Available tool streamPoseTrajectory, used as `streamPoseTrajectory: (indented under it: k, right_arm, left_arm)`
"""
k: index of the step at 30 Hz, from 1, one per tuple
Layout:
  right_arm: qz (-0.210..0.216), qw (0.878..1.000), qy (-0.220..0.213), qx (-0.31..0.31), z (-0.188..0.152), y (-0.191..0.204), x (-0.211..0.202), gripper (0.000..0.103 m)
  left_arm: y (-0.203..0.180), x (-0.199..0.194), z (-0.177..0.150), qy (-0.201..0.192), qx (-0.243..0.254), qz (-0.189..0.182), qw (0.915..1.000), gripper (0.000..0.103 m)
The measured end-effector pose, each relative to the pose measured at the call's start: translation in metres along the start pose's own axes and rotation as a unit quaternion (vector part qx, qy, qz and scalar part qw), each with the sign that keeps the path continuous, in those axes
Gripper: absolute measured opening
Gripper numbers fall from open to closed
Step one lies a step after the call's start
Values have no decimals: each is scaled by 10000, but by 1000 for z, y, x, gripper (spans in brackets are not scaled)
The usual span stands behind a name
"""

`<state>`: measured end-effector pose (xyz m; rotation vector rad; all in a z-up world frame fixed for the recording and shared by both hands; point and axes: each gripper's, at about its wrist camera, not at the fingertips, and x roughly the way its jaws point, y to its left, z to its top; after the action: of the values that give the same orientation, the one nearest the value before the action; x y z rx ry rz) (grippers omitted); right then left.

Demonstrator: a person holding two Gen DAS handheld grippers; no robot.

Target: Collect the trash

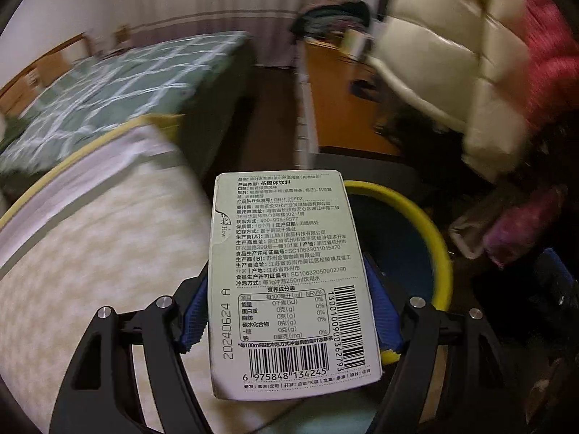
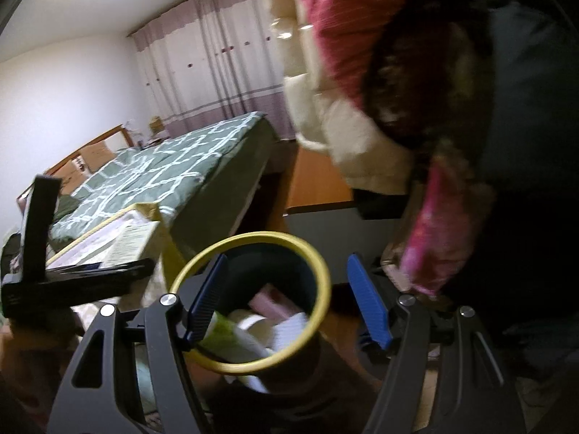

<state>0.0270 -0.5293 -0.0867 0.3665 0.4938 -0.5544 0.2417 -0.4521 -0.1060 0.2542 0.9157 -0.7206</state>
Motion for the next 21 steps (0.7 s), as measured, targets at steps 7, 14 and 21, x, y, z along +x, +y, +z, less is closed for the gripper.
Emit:
streamPoseTrajectory:
  k: [7, 14, 21]
  right_arm:
    - [-70, 9999, -47, 70, 1, -9, -7, 69]
    - [728, 9963, 0, -449, -7, 55, -23, 70]
    - [1446, 9840, 19, -1045, -18, 121, -51, 72]
  left_arm:
    - [-38, 3, 6, -143, 279, 37, 9995, 95]
    - [50, -129, -47, -1224, -253, 659, 9900, 98]
    - [137, -249, -145, -1955, -1196, 1869, 9553, 98]
